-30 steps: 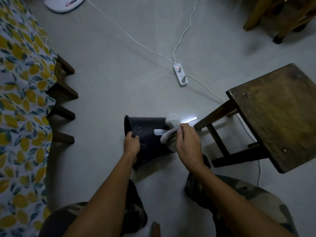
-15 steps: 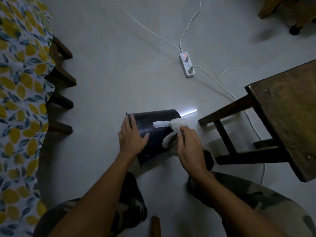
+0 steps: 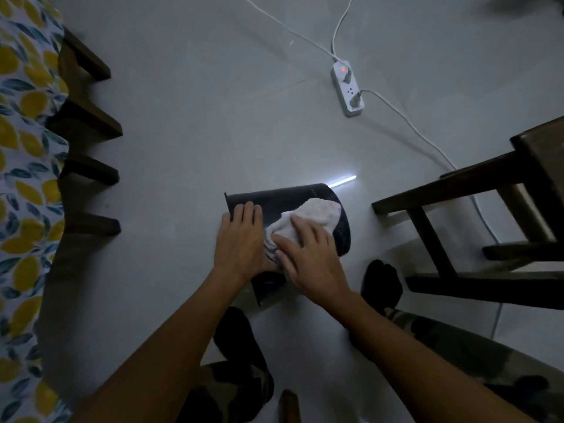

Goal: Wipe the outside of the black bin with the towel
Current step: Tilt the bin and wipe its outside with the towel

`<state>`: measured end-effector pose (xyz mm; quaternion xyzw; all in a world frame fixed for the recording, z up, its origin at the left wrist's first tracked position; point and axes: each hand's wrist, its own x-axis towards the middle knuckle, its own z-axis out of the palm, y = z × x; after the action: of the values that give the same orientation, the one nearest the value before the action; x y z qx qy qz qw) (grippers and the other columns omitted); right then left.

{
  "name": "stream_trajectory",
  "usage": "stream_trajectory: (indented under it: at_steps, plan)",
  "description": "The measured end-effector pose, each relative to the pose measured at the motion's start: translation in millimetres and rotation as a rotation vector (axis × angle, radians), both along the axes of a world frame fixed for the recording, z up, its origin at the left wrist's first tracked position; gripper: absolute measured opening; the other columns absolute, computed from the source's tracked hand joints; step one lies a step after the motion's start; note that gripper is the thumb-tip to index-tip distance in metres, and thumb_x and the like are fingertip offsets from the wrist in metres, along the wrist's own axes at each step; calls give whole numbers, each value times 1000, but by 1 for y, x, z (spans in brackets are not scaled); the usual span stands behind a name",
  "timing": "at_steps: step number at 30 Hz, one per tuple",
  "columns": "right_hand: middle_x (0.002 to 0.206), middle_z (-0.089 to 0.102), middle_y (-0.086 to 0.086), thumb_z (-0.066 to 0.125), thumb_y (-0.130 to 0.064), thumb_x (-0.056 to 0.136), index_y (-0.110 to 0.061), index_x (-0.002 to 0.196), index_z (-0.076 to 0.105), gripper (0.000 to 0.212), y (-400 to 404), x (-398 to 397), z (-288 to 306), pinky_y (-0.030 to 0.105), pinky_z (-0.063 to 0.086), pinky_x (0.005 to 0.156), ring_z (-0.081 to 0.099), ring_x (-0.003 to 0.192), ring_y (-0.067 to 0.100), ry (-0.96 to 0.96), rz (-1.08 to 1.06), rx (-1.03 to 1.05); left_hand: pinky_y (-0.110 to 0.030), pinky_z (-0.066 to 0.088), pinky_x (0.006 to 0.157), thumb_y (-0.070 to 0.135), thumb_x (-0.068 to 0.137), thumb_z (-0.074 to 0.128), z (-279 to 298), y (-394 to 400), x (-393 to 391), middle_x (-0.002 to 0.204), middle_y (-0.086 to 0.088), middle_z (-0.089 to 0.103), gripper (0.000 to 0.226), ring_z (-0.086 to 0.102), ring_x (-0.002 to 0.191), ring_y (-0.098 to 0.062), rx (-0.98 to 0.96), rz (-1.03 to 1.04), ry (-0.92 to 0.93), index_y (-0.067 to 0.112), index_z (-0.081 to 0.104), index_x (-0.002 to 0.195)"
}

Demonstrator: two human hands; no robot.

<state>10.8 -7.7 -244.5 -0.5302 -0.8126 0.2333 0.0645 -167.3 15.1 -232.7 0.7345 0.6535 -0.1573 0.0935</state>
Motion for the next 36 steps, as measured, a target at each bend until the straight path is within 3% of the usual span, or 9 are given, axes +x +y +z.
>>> stream_trajectory:
  at_steps: [2,5,7,11,17,23,28,32,36]
  plan:
    - [166,31,14,37,-55,104,-33,146,51,50,1,-5,-18,58,32,115,34,148,39,-74,48,-8,-47,34,110,97,57,53,-2,0,-2,147,-19,44,128,42,133,-34,27,-53,12,5,42,145]
    - [171,17,14,30,-57,106,-29,158,35,60,-1,-11,-35,62,21,121,16,157,38,-91,100,15,-56,16,122,98,63,45,-9,-3,-3,163,-27,23,135,17,152,-42,-20,-49,38,3,24,157]
    - [171,14,12,23,-58,106,-29,160,30,62,4,-13,-41,60,14,124,11,158,35,-86,110,17,-56,7,125,100,63,39,-14,-5,-4,167,-25,9,142,6,156,-39,-57,-34,36,1,10,160]
    - [173,9,6,23,-56,105,-29,163,22,63,28,-16,-42,52,4,127,5,160,28,-91,66,-5,-55,3,125,106,52,36,-15,3,-7,168,-22,5,156,3,157,-35,-96,-23,17,-1,4,161]
    - [167,31,7,28,-46,107,-25,159,32,56,80,0,-52,51,20,126,24,156,28,-107,-226,-90,-56,1,124,109,43,38,-12,9,-8,168,-22,-1,164,-2,157,-36,-144,-20,52,1,1,161]
    - [170,23,11,25,-45,107,-20,162,22,60,52,5,-54,53,19,126,16,158,32,-192,-355,-40,-54,-1,125,108,43,41,-13,11,-7,169,-21,-5,164,-5,157,-34,-151,11,31,3,-2,161]
    - [171,11,13,35,-39,107,-17,164,18,64,-19,-13,-46,54,14,127,9,159,33,-98,-12,31,-53,-6,125,107,49,40,-14,7,-7,168,-21,-6,160,-5,157,-33,-138,18,4,1,-3,160]
    - [170,23,9,24,-45,106,-18,162,27,63,27,-29,-41,51,14,127,19,158,29,-97,52,20,-54,-5,125,104,53,47,-12,-5,0,168,-22,-4,156,-5,157,-34,-109,20,-15,1,-3,160]
    - [143,60,2,22,-42,107,-26,142,54,51,109,-30,-54,51,33,118,50,137,26,-87,-189,-128,-56,-2,124,102,47,53,-11,-8,5,168,-22,-11,164,-11,156,-35,-154,44,4,1,-7,160]
